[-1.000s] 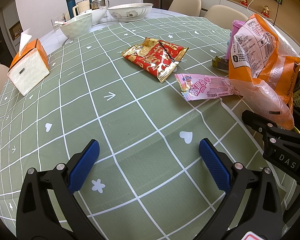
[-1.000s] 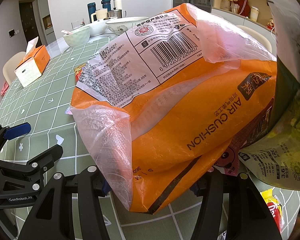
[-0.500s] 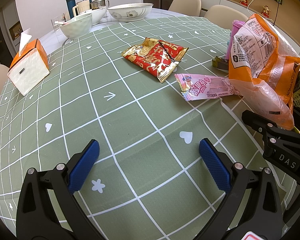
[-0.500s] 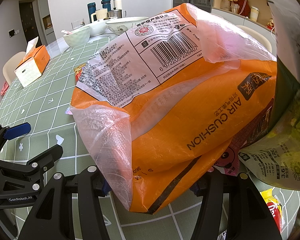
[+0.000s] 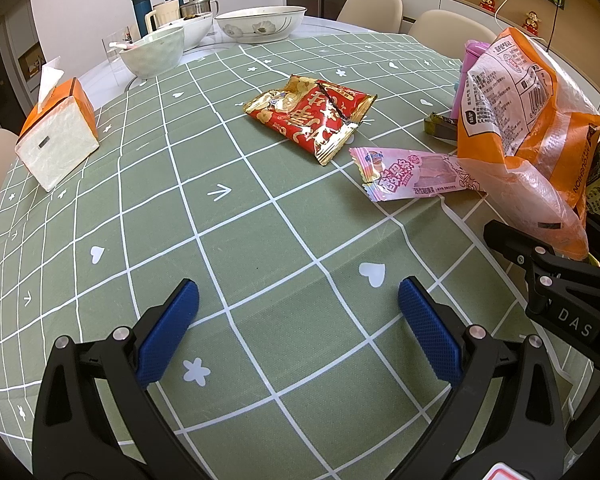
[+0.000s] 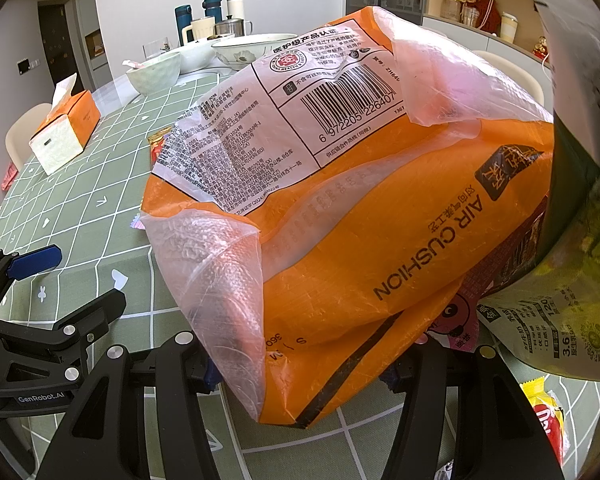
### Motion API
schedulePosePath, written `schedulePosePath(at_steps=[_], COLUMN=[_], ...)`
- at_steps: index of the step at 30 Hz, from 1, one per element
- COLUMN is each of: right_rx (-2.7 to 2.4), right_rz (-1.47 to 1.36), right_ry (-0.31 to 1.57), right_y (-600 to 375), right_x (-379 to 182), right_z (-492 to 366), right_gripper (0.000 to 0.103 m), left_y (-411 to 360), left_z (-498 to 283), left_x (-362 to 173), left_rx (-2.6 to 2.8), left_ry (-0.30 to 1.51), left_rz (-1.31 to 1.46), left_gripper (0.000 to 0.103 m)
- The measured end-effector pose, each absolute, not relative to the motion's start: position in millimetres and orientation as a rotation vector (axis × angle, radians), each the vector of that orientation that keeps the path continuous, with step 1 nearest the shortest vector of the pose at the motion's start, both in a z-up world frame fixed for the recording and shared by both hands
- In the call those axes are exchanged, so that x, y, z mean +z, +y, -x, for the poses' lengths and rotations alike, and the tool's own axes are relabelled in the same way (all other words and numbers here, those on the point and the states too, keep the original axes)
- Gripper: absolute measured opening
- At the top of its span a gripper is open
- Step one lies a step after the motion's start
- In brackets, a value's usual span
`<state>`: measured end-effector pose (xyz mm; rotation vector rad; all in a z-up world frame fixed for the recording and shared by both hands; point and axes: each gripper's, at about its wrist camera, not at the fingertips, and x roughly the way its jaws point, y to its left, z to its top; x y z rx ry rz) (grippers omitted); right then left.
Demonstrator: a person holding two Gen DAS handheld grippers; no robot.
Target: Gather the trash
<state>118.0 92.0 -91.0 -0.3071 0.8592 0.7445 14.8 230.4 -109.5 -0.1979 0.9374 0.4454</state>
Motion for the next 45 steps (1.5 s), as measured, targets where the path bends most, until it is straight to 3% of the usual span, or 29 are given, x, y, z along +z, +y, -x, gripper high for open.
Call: schedulePosePath(at_steps=[26,33,39,45], right_rx=[0.735,0.659,0.807,0.815], right_rz=[0.309,0.189,0.199,0.291], right_ry=[0.858,1.014,0.984,0.785], right_y=[92.9,60.1,64.4,58.1], right_x=[-90.7,-84.0,-81.5,-46.8], right_z=[-116.6,-94.5,-91.2,-89.5], right_gripper=[0.054,0.055,0.055,0.054], left_y=[232.2,232.2,223.3,215.4], left_z=[-41.5,-23.1,-18.2,-17.1], left_x=[-110.3,-102.7,-83.3,-46.0], left_rx=[0.324,0.217,0.177,0.158], left_ry=[0.950,0.900,0.809,0.692], left_rz=[0.143,0.257,0.288,0.258], left_gripper=[0.095,0.095,0.095,0.095])
